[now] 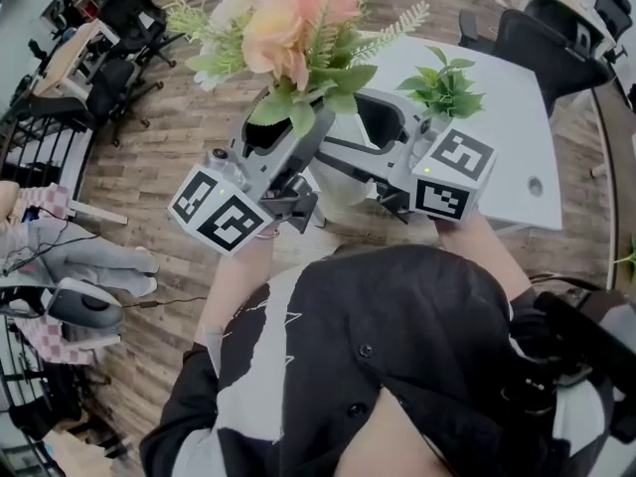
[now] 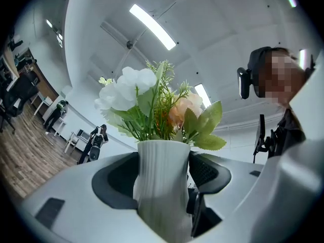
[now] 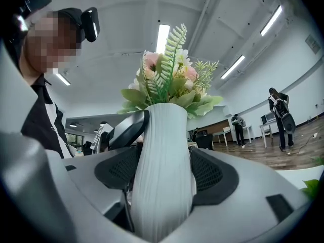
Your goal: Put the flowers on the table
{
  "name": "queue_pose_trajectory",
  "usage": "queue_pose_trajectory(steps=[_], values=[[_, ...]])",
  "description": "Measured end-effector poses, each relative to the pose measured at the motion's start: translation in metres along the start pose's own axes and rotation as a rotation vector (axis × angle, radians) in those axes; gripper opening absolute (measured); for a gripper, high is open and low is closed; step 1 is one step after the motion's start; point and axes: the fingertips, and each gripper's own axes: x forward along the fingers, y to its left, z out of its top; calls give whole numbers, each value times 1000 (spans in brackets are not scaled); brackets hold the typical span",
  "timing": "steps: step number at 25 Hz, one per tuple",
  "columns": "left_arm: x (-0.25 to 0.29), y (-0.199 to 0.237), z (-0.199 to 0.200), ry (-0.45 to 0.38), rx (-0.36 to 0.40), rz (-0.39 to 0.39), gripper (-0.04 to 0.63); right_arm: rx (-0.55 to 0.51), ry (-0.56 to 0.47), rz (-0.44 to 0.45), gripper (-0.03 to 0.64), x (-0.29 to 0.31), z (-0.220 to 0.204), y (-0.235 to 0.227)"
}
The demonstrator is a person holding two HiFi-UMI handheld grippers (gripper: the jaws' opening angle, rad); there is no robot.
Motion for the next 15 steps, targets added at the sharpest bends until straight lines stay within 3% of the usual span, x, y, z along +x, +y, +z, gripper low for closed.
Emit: queue_pose_trajectory(steps=[6, 11, 15], values=[[-26, 33, -19, 51, -46, 11, 324, 62, -20, -31, 333, 25, -36, -3], [-63, 41, -24, 41, -111, 16, 321, 75, -25, -76, 333, 40, -59, 20], [-60, 54, -51, 67, -138, 37, 321, 119, 9, -89, 333, 35, -83, 4]])
